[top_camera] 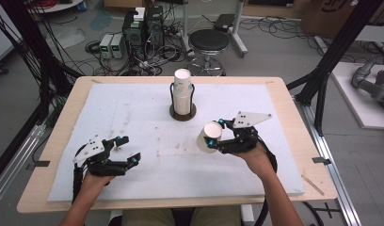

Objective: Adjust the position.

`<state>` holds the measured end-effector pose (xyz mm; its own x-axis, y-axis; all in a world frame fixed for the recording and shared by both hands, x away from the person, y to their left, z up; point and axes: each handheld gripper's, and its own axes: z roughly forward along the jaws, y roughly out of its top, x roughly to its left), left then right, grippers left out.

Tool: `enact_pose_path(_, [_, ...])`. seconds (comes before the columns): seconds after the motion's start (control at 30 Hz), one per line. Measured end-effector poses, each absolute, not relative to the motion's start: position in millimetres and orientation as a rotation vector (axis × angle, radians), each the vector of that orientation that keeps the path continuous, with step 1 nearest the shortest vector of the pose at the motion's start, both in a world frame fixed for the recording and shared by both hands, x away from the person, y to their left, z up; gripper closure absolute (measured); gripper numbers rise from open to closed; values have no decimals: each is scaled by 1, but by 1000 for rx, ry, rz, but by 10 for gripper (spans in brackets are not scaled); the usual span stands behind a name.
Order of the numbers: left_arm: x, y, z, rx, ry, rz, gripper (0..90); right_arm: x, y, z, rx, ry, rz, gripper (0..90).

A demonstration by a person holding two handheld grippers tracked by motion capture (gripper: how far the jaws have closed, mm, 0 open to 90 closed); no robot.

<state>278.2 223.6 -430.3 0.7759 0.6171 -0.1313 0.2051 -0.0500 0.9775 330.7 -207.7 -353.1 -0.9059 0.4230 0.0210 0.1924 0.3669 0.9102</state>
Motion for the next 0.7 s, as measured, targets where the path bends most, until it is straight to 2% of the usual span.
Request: enact_pose_path(0.7, [282,170,-421,1693,516,305,157,324,-184,-358,445,2477,1606,360])
